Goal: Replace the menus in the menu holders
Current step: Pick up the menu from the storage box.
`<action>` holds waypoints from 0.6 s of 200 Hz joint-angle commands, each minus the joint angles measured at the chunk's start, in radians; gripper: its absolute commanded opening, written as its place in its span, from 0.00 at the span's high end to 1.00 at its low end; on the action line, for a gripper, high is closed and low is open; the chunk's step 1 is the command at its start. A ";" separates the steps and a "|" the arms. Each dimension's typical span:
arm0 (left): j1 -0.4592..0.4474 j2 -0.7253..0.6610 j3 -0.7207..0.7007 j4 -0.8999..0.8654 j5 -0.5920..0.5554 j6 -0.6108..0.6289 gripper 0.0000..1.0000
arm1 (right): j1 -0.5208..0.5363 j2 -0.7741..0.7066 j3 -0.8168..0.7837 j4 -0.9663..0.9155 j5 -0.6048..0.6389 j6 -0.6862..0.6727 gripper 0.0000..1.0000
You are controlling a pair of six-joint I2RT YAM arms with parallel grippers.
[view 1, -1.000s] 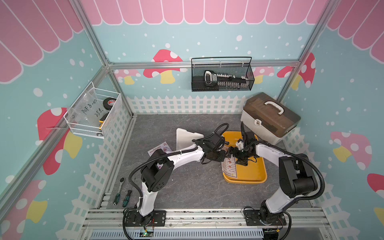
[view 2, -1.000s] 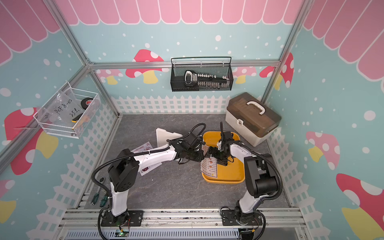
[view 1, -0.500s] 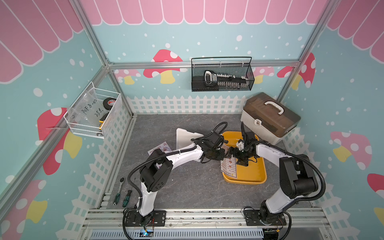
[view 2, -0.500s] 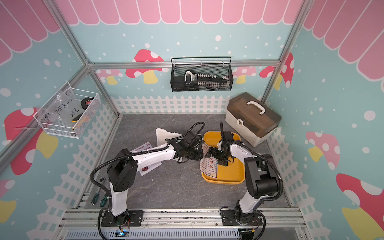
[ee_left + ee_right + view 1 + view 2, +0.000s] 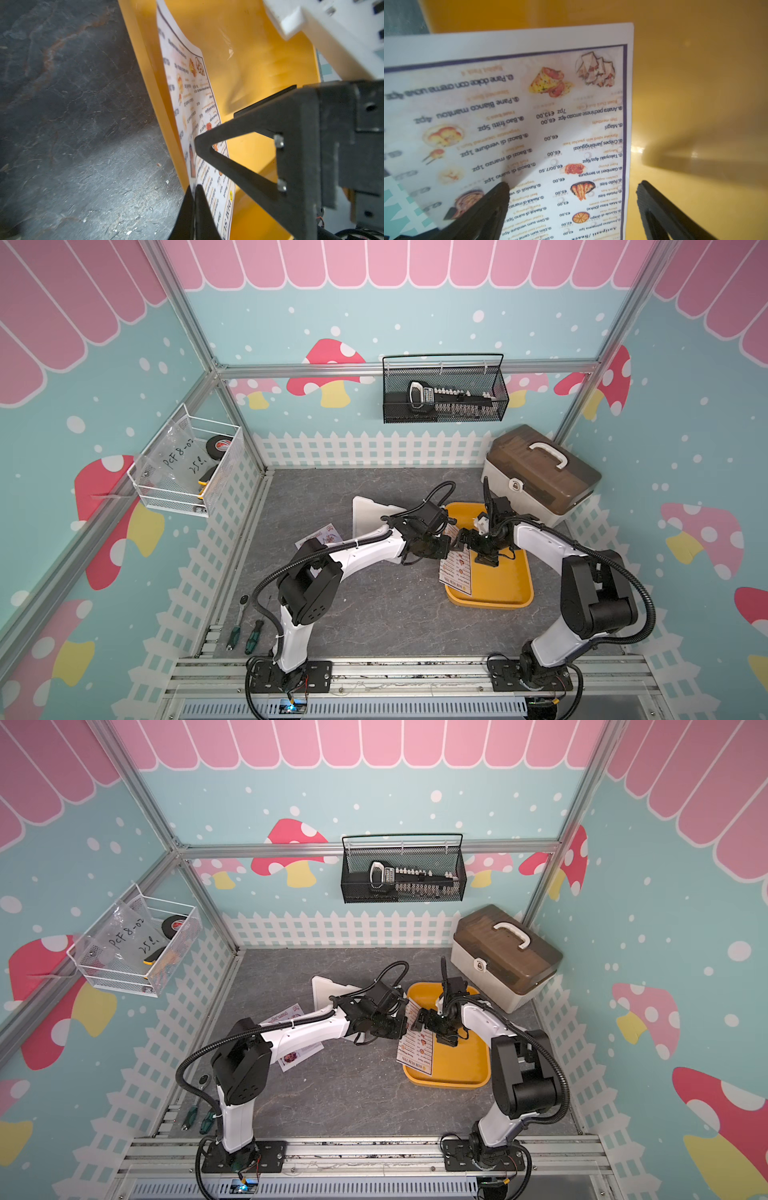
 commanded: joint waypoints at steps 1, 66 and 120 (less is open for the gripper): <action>0.010 -0.050 0.029 -0.020 0.007 -0.010 0.92 | -0.003 -0.034 0.031 -0.049 0.022 -0.020 0.02; 0.013 -0.068 0.053 -0.031 0.030 0.013 1.00 | -0.052 -0.104 0.101 -0.120 0.032 -0.098 0.02; 0.029 -0.145 0.126 -0.097 0.041 0.110 1.00 | -0.122 -0.270 0.080 -0.007 -0.117 -0.207 0.01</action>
